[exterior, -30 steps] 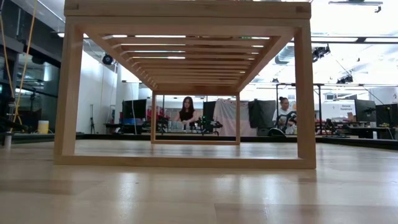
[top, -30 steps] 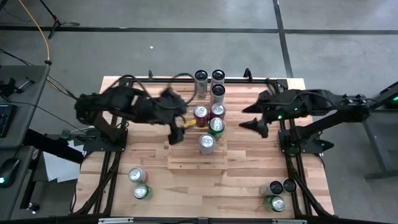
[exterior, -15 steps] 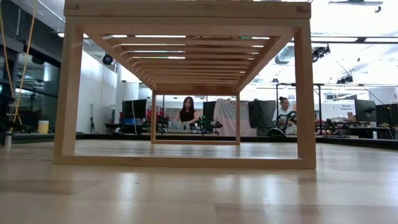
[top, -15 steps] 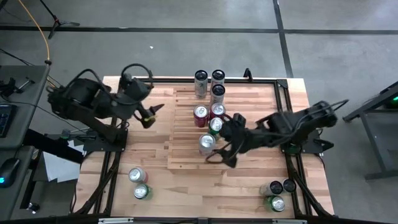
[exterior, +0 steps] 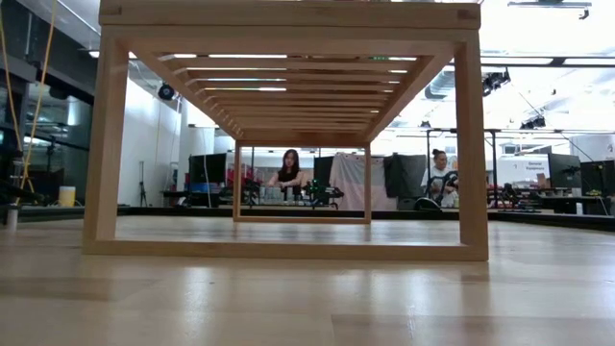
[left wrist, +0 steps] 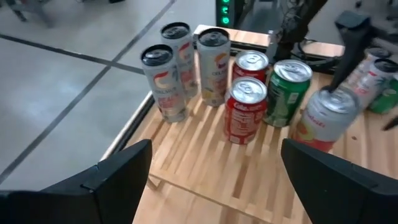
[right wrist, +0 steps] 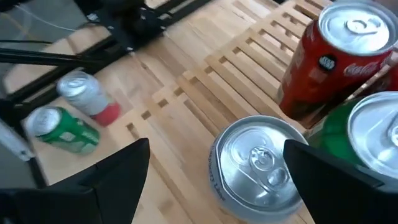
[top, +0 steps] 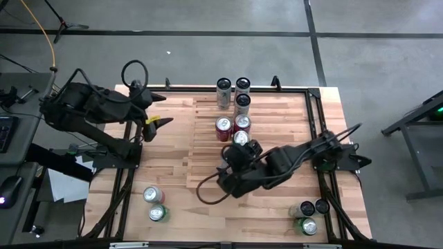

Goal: Place canned beverage on shelf
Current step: Put the pink white soda can on the shelf

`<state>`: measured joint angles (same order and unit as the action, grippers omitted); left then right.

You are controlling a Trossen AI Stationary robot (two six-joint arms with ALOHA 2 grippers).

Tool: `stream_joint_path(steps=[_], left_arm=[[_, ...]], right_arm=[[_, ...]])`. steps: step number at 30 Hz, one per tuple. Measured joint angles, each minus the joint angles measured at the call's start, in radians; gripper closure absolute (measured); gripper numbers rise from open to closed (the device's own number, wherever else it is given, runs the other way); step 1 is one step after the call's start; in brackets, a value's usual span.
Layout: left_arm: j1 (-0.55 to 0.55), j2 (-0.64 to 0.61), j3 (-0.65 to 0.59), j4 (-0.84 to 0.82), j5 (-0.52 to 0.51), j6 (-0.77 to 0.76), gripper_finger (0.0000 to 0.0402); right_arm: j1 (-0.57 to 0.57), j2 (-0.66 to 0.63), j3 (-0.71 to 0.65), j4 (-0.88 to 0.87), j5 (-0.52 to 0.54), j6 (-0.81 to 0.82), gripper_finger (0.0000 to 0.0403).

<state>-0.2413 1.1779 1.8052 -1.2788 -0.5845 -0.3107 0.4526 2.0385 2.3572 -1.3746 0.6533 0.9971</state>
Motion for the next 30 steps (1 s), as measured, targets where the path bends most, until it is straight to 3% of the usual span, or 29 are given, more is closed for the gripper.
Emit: stream_joint_path(steps=[10, 22, 30], left_arm=[[-0.001, 0.001, 0.000, -0.002, 0.087, -0.005, 0.0053], [-0.001, 0.009, 0.000, -0.002, 0.089, -0.055, 0.0053], [-0.001, 0.012, 0.000, -0.002, 0.088, -0.055, 0.0053]], right_arm=[[0.004, 0.010, -0.030, -0.029, 0.100, 0.098, 0.0048], [0.024, 0.011, -0.025, 0.037, 0.062, -0.138, 0.0048], [0.048, 0.002, -0.001, 0.051, 0.192, -0.221, 0.0048]])
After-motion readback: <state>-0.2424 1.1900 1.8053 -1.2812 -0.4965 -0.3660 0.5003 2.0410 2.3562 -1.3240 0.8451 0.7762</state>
